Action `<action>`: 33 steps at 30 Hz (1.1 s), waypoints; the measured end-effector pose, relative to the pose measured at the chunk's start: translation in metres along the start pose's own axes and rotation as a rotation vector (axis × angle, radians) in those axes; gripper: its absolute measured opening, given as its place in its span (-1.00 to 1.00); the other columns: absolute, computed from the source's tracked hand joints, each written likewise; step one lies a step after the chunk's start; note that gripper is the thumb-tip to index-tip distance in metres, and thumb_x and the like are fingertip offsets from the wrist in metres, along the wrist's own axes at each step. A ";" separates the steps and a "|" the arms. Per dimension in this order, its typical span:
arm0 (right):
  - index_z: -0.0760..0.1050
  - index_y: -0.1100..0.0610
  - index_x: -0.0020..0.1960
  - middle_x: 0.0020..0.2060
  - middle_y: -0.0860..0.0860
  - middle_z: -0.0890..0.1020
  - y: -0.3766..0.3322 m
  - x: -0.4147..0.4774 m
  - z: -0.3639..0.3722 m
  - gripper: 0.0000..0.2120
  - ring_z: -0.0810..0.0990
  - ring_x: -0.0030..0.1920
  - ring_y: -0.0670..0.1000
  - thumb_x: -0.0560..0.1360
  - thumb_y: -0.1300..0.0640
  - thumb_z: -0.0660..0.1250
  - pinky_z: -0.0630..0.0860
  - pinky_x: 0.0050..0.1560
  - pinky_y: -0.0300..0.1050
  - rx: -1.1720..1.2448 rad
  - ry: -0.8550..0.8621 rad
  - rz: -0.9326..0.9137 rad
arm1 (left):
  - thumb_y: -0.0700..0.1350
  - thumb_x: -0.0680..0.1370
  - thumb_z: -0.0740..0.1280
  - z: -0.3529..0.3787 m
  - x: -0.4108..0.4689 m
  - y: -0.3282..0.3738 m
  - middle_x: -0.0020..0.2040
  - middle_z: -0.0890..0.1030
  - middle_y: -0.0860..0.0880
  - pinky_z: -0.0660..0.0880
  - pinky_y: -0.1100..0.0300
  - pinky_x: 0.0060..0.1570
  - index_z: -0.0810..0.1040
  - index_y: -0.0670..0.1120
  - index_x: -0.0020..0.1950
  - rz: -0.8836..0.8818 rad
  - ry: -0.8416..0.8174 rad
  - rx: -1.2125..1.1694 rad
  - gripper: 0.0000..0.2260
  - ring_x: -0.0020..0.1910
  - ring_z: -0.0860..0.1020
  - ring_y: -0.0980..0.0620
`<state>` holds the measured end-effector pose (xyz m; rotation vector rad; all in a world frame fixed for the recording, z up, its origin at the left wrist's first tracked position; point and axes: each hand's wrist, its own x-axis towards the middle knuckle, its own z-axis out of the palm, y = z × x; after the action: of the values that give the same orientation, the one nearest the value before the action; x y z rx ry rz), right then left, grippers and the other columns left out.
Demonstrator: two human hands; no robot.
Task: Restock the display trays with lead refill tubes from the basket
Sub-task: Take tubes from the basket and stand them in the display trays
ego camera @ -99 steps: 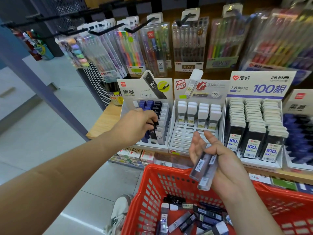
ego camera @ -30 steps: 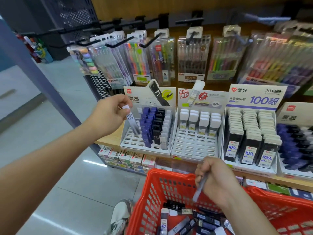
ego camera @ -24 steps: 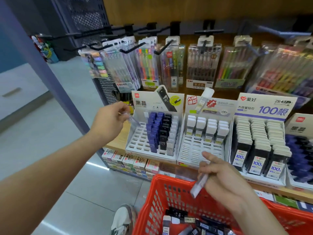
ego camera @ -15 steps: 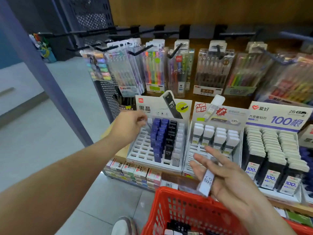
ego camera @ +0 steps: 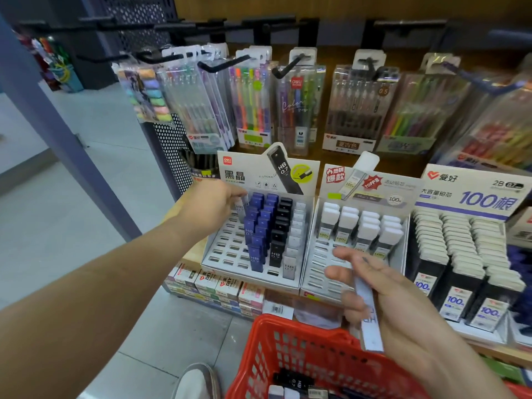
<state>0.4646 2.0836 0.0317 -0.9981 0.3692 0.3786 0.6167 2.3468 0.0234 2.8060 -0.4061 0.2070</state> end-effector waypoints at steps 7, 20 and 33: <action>0.53 0.36 0.21 -0.19 0.22 0.62 -0.002 -0.003 0.005 -0.58 0.38 -0.40 -0.01 0.39 0.23 0.26 0.39 -0.49 -0.21 0.126 -0.134 0.049 | -0.22 0.53 0.32 0.008 0.001 0.016 -0.20 0.61 -0.01 0.49 0.11 -0.15 0.53 -0.04 -0.14 -0.125 0.096 -0.078 -0.89 -0.16 0.56 -0.03; 0.70 0.20 -0.10 -0.38 0.17 0.60 -0.009 -0.022 0.010 -0.78 0.43 -0.57 -0.04 0.37 0.09 0.38 0.28 -0.66 -0.34 -0.043 -0.118 -0.031 | -0.24 0.43 0.44 -0.068 -0.039 0.138 -0.17 0.69 0.01 0.56 0.29 -0.10 0.67 -0.06 0.03 0.062 -0.619 -0.757 -0.80 -0.16 0.59 0.10; 0.61 0.15 -0.11 -0.30 0.02 0.65 -0.013 -0.007 0.011 -0.89 0.58 -0.29 -0.08 0.37 0.23 0.43 0.47 -0.26 -0.22 0.039 0.109 -0.242 | -0.29 0.42 0.48 -0.044 -0.058 0.138 -0.24 0.66 -0.11 0.58 0.19 -0.15 0.63 -0.11 -0.13 -0.048 -0.505 -0.824 -0.89 -0.26 0.61 0.03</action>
<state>0.4659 2.0863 0.0497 -1.0143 0.3483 0.0975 0.5165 2.2491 0.0918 2.0097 -0.4066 -0.5664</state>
